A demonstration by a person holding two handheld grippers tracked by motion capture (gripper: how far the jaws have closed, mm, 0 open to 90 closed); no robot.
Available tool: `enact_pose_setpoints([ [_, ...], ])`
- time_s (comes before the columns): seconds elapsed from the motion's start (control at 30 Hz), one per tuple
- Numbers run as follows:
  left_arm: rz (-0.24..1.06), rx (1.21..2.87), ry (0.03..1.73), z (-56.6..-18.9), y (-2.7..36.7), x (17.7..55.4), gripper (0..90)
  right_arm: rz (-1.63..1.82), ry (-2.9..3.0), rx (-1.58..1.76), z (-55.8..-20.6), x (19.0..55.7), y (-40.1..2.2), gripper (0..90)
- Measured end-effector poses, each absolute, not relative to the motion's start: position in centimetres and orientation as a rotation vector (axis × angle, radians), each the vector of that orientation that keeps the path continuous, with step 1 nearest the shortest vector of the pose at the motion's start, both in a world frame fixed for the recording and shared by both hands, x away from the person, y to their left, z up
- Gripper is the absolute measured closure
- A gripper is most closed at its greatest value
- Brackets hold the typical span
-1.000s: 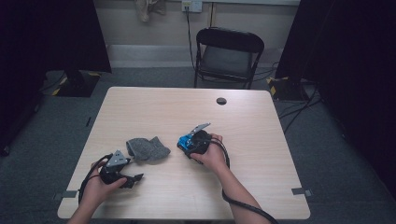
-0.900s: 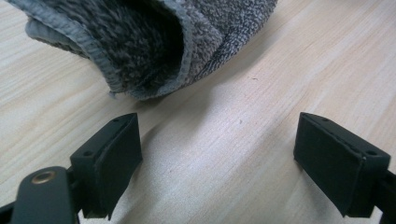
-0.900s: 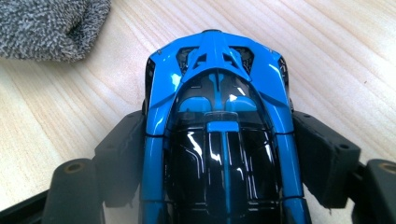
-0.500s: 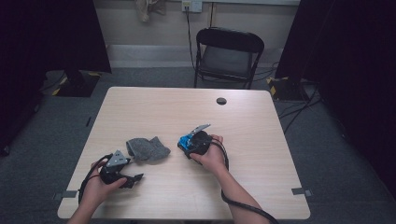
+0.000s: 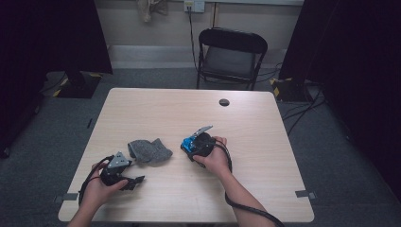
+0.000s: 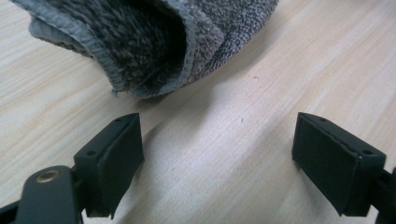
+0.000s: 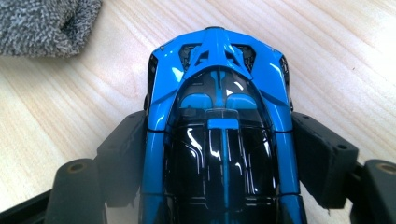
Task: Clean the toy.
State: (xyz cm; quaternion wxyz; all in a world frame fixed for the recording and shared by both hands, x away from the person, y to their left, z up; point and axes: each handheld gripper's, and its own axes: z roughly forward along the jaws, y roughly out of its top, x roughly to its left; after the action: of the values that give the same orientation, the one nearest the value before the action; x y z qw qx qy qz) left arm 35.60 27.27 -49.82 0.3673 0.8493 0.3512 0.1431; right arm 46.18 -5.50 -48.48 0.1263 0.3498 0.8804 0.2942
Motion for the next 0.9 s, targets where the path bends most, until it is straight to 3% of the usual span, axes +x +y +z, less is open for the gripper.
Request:
enact_pose_setpoints([
  [0.2, 0.361, 2.150, 0.886, -49.2, 27.2, 35.7, 18.7, 0.861, 2.572, 1.029, -48.4, 46.2, -5.8, 26.1],
  [0.5, 0.405, 2.120, 0.844, -45.1, 27.1, 36.1, 18.1, 0.870, 2.576, 1.049, -47.9, 46.0, -6.6, 26.9],
  [0.7, 0.436, 2.128, 0.760, -42.9, 24.9, 37.7, 17.6, 0.856, 2.569, 1.043, -47.5, 45.9, -6.9, 27.1],
  [0.9, 0.420, 2.157, 0.725, -43.1, 22.8, 39.8, 17.6, 0.847, 2.567, 1.033, -47.6, 45.7, -6.9, 27.0],
])
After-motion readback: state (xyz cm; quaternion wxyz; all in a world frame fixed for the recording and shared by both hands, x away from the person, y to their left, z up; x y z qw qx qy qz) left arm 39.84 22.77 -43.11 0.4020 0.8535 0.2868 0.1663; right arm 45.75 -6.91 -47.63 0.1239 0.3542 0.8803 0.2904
